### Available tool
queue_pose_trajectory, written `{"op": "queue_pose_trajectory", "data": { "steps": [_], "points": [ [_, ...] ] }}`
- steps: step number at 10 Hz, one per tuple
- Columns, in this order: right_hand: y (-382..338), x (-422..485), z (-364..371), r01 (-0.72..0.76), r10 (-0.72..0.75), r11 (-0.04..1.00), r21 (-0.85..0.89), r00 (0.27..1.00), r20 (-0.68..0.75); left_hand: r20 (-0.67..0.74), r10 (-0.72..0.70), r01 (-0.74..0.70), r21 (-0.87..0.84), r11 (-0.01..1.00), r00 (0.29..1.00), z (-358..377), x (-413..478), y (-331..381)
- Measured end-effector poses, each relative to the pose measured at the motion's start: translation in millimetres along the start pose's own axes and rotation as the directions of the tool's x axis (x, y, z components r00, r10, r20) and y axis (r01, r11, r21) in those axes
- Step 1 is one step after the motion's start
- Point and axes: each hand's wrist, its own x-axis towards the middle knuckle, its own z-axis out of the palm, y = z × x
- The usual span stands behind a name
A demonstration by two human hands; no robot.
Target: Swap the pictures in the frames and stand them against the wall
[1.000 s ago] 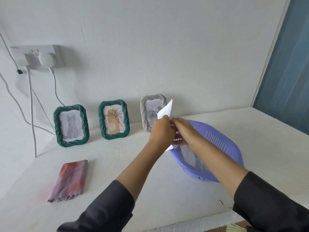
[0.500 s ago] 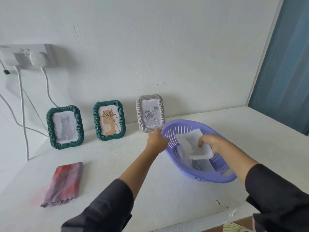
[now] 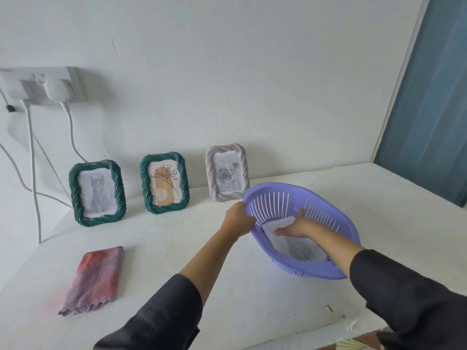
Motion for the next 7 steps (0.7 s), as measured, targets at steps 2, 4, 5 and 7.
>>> {"op": "queue_pose_trajectory", "data": {
  "steps": [2, 4, 5, 7],
  "points": [
    [-7, -3, 15, 0.060, -0.061, 0.982, -0.179, 0.998, -0.001, -0.001, 0.029, -0.029, 0.039, 0.999, 1.000, 1, -1, 3],
    [-2, 0, 12, 0.132, -0.130, 0.963, -0.236, 0.991, 0.021, 0.003, 0.023, -0.023, 0.065, 0.998, 1.000, -1, 0, 0],
    [-3, 5, 12, 0.116, -0.114, 0.964, -0.240, 0.993, 0.023, 0.014, 0.034, -0.035, 0.092, 0.995, 0.999, -1, -1, 0],
    [-9, 7, 7, 0.153, -0.145, 0.978, -0.143, 0.987, 0.064, 0.042, 0.033, -0.039, 0.141, 0.989, 0.999, -9, -4, -2]
  ]
}}
